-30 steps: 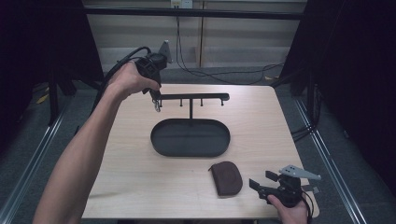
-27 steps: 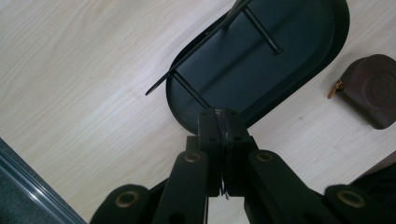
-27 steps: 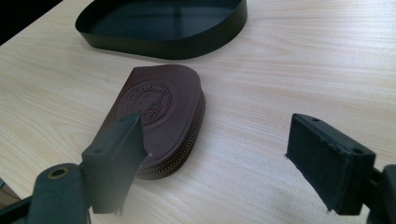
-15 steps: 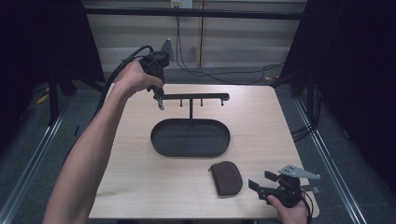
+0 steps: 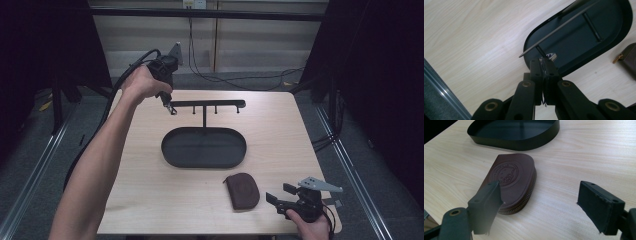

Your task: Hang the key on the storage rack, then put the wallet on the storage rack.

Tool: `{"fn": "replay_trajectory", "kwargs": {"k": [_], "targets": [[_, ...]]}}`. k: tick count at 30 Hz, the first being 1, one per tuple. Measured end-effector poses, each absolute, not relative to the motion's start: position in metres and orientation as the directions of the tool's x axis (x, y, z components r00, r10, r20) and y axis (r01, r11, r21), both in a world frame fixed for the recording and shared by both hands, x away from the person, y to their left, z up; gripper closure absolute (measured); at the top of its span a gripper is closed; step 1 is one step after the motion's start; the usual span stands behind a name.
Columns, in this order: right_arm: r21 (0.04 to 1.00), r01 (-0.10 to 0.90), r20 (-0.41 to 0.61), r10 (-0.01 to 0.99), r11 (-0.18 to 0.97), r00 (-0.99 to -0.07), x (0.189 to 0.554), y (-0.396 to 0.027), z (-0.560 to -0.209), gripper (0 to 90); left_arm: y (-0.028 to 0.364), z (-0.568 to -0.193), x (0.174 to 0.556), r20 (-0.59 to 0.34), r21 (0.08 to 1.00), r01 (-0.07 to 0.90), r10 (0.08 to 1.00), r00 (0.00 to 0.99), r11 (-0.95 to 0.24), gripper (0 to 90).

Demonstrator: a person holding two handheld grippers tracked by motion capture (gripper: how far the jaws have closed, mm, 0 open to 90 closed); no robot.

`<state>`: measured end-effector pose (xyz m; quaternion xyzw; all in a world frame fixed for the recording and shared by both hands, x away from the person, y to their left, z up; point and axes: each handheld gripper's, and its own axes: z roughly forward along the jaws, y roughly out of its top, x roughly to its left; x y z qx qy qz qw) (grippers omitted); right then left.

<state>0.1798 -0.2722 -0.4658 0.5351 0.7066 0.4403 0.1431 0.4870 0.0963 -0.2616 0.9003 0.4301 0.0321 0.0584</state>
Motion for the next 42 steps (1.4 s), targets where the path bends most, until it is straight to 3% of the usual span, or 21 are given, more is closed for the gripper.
{"fn": "replay_trajectory", "kwargs": {"k": [17, 25, 31, 36, 42], "targets": [[0.774, 0.632, 0.267, 0.882, 0.044, -0.388, 0.181, -0.270, -0.466, 18.7, 0.111, -0.270, 0.487, 0.014, 0.141, 0.791, 0.800, 0.599, -0.595, 79.5], [0.772, 0.634, 0.265, 0.885, 0.043, -0.383, 0.182, -0.270, -0.467, 18.7, 0.133, -0.266, 0.481, -0.004, 0.187, 0.807, 0.821, 0.571, -0.560, 64.8], [0.772, 0.634, 0.264, 0.885, 0.044, -0.383, 0.181, -0.270, -0.466, 18.7, 0.144, -0.265, 0.471, -0.022, 0.203, 0.802, 0.816, 0.577, -0.562, 60.2], [0.771, 0.634, 0.256, 0.886, 0.053, -0.386, 0.181, -0.269, -0.466, 18.7, 0.156, -0.266, 0.460, -0.043, 0.235, 0.795, 0.812, 0.583, -0.559, 48.2], [0.771, 0.635, 0.258, 0.888, 0.048, -0.381, 0.181, -0.270, -0.466, 18.7, 0.173, -0.268, 0.446, -0.077, 0.296, 0.772, 0.791, 0.607, -0.563, 44.1]]}}
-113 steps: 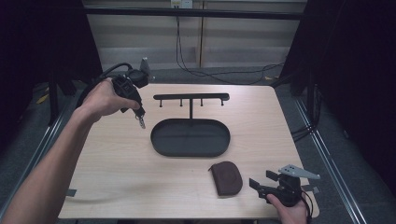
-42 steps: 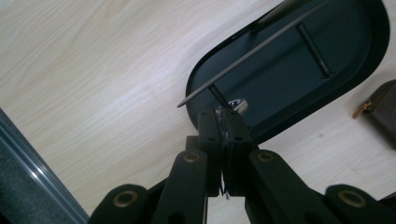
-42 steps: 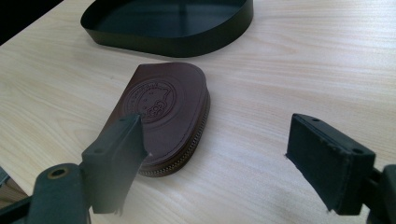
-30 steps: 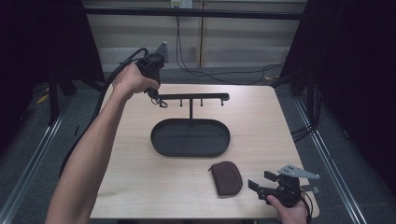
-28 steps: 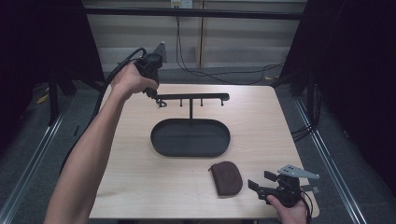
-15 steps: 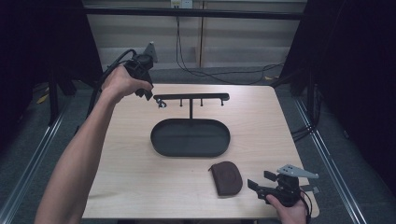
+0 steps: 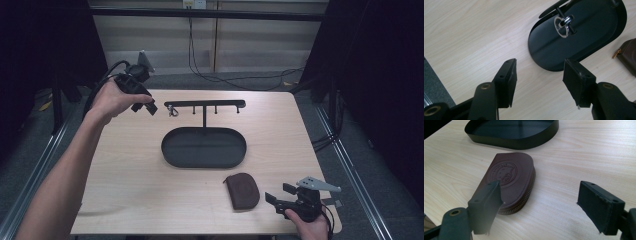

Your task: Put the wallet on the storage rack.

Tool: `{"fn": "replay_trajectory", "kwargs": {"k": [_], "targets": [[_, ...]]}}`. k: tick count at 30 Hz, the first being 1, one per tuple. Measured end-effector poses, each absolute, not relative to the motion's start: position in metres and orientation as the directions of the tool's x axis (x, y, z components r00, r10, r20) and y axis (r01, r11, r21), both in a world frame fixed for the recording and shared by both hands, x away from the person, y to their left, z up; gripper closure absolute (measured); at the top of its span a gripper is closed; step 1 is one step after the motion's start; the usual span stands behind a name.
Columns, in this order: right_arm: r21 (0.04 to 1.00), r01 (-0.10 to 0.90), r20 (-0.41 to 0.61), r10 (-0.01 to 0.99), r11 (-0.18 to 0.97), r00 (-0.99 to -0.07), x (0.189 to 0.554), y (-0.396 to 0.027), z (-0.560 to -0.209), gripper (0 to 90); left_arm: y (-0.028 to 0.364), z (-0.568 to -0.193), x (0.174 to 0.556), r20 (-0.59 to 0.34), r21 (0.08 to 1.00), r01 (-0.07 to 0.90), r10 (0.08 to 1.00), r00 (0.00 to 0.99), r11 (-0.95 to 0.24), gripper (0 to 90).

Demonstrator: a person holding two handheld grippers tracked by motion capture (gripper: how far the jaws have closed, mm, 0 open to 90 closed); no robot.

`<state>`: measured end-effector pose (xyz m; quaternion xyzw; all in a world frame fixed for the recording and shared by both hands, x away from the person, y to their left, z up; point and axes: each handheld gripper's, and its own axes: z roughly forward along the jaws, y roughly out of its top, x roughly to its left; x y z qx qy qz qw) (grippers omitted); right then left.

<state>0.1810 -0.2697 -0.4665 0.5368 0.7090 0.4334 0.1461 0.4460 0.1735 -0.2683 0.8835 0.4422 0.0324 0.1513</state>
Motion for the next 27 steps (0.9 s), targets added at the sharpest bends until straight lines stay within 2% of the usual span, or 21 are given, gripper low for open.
{"fn": "replay_trajectory", "kwargs": {"k": [3, 11, 13, 17, 21, 23, 27], "targets": [[0.770, 0.637, 0.255, 0.889, 0.051, -0.380, 0.181, -0.269, -0.466, 18.7, 0.183, -0.273, 0.439, -0.098, 0.324, 0.777, 0.797, 0.595, -0.540, 39.5], [0.771, 0.636, 0.256, 0.891, 0.046, -0.374, 0.181, -0.269, -0.466, 18.7, 0.203, -0.288, 0.420, -0.121, 0.412, 0.745, 0.779, 0.615, -0.524, 35.9], [0.769, 0.638, 0.260, 0.893, 0.040, -0.368, 0.184, -0.269, -0.467, 18.6, 0.205, -0.294, 0.417, -0.119, 0.432, 0.740, 0.780, 0.614, -0.516, 30.8], [0.764, 0.644, 0.260, 0.890, 0.048, -0.375, 0.186, -0.267, -0.468, 18.6, 0.206, -0.301, 0.408, -0.127, 0.480, 0.707, 0.757, 0.641, -0.518, 26.8], [0.763, 0.645, 0.259, 0.892, 0.046, -0.371, 0.186, -0.267, -0.468, 18.6, 0.208, -0.309, 0.395, -0.126, 0.568, 0.670, 0.754, 0.644, -0.478, 23.1], [0.766, 0.642, 0.261, 0.892, 0.041, -0.368, 0.185, -0.267, -0.468, 18.6, 0.210, -0.316, 0.389, -0.149, 0.574, 0.654, 0.722, 0.675, -0.493, 16.4], [0.766, 0.641, 0.258, 0.892, 0.046, -0.371, 0.185, -0.267, -0.467, 18.7, 0.217, -0.332, 0.377, -0.157, 0.598, 0.639, 0.712, 0.685, -0.483, 18.2]]}}
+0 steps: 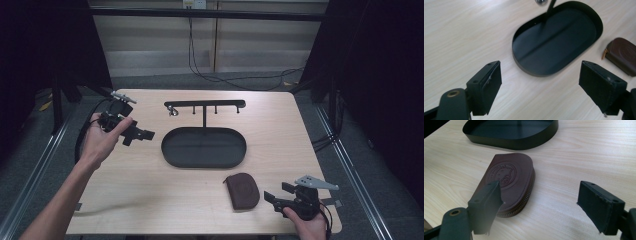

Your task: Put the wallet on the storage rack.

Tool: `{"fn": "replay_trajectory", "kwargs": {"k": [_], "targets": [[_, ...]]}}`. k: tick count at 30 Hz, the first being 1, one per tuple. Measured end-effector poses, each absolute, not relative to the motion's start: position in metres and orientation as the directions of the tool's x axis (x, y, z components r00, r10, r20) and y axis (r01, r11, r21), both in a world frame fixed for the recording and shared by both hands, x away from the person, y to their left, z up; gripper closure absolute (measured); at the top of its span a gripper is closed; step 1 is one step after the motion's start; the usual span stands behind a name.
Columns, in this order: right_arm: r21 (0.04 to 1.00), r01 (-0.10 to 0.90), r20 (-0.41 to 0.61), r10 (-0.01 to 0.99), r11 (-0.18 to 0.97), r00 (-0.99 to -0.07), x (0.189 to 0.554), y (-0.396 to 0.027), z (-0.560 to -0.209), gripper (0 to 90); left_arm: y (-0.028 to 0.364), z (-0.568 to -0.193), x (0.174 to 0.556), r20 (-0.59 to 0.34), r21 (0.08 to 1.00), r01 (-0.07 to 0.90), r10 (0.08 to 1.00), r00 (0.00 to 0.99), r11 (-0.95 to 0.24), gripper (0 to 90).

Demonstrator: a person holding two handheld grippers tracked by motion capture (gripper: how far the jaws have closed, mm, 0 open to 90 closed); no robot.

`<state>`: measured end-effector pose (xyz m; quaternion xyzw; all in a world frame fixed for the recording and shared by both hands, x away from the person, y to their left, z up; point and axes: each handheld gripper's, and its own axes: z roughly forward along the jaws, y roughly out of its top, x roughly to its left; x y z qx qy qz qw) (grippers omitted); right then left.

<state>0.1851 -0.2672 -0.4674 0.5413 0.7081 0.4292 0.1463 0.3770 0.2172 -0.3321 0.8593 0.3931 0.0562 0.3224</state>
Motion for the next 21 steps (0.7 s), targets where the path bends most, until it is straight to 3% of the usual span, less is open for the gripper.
{"fn": "replay_trajectory", "kwargs": {"k": [3, 5, 11, 21], "targets": [[0.766, 0.641, 0.258, 0.892, 0.046, -0.372, 0.185, -0.268, -0.467, 18.7, 0.226, -0.349, 0.368, -0.176, 0.609, 0.638, 0.704, 0.688, -0.471, 16.5], [0.766, 0.641, 0.265, 0.890, 0.038, -0.370, 0.184, -0.268, -0.467, 19.1, 0.232, -0.357, 0.360, -0.165, 0.634, 0.632, 0.721, 0.673, -0.445, 20.5], [0.760, 0.648, 0.270, 0.888, 0.040, -0.372, 0.186, -0.267, -0.468, 19.1, 0.245, -0.381, 0.345, -0.263, 0.659, 0.657, 0.707, 0.657, -0.365, 18.8], [0.779, 0.627, 0.271, 0.895, 0.013, -0.355, 0.184, -0.269, -0.467, 20.4, 0.244, -0.409, 0.302, -0.183, 0.681, 0.610, 0.713, 0.677, -0.405, 18.1]]}}
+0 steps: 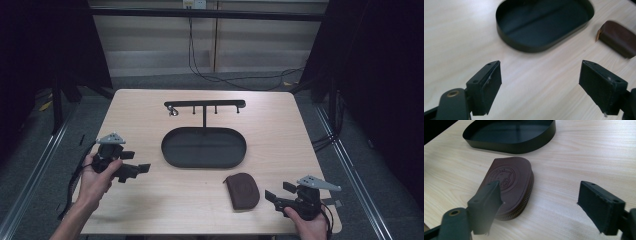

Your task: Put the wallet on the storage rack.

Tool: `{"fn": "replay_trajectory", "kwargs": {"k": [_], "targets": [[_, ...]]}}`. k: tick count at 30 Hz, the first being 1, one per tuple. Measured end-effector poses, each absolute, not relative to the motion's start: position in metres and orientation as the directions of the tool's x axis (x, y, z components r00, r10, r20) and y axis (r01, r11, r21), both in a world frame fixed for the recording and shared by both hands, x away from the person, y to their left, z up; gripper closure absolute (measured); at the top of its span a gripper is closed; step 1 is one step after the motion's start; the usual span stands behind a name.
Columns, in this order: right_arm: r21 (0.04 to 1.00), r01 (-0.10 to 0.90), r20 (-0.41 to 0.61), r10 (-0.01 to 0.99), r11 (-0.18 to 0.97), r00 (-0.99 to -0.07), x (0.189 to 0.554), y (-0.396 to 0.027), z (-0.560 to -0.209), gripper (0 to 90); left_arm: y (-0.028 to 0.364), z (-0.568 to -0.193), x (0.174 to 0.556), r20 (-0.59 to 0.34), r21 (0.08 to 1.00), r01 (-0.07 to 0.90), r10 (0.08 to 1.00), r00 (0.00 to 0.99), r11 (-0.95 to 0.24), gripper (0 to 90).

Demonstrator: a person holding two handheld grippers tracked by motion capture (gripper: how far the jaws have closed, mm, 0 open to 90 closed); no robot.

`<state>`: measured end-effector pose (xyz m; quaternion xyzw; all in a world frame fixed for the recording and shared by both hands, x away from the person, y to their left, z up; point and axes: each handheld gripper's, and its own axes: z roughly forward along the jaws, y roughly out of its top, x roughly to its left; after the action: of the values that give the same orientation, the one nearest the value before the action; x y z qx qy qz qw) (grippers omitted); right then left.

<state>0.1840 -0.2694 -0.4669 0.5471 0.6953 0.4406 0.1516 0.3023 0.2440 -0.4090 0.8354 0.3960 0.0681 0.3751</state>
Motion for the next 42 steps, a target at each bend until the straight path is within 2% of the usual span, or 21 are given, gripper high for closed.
{"fn": "replay_trajectory", "kwargs": {"k": [3, 8, 13, 16, 19, 24, 29, 33, 36, 40, 42], "targets": [[0.782, 0.623, 0.282, 0.904, -0.023, -0.321, 0.183, -0.271, -0.467, 22.9, 0.245, -0.417, 0.289, -0.146, 0.688, 0.587, 0.711, 0.688, -0.427, 18.6], [0.762, 0.646, 0.313, 0.897, -0.041, -0.312, 0.184, -0.273, -0.466, 24.4, 0.254, -0.428, 0.272, -0.187, 0.704, 0.590, 0.697, 0.692, -0.395, 19.7], [0.741, 0.672, 0.298, 0.893, 0.006, -0.337, 0.189, -0.268, -0.457, 24.1, 0.253, -0.439, 0.258, -0.198, 0.709, 0.584, 0.684, 0.703, -0.395, 21.1], [0.705, 0.707, 0.305, 0.876, 0.056, -0.374, 0.196, -0.261, -0.448, 19.0, 0.256, -0.444, 0.250, -0.209, 0.710, 0.590, 0.684, 0.699, -0.386, 21.0], [0.675, 0.729, 0.303, 0.858, 0.115, -0.416, 0.202, -0.253, -0.442, 19.1, 0.263, -0.454, 0.237, -0.256, 0.700, 0.616, 0.677, 0.690, -0.363, 19.9], [0.652, 0.742, 0.306, 0.843, 0.152, -0.442, 0.208, -0.244, -0.439, 19.2, 0.261, -0.460, 0.233, -0.254, 0.696, 0.612, 0.667, 0.700, -0.377, 19.7], [0.582, 0.785, 0.306, 0.838, 0.211, -0.452, 0.220, -0.231, -0.438, 20.2, 0.262, -0.461, 0.225, -0.245, 0.714, 0.591, 0.655, 0.714, -0.377, 19.1], [0.487, 0.832, 0.283, 0.854, 0.265, -0.438, 0.236, -0.219, -0.437, 22.9, 0.267, -0.467, 0.227, -0.261, 0.688, 0.606, 0.643, 0.720, -0.399, 20.3], [0.453, 0.847, 0.276, 0.859, 0.279, -0.431, 0.241, -0.215, -0.436, 22.9, 0.267, -0.468, 0.226, -0.259, 0.692, 0.597, 0.633, 0.730, -0.405, 20.3], [0.402, 0.865, 0.258, 0.869, 0.301, -0.423, 0.252, -0.209, -0.435, 22.4, 0.267, -0.465, 0.223, -0.240, 0.713, 0.576, 0.633, 0.736, -0.399, 20.6], [0.371, 0.871, 0.259, 0.865, 0.323, -0.431, 0.258, -0.206, -0.436, 18.9, 0.267, -0.464, 0.222, -0.243, 0.722, 0.574, 0.636, 0.733, -0.387, 20.6]]}}
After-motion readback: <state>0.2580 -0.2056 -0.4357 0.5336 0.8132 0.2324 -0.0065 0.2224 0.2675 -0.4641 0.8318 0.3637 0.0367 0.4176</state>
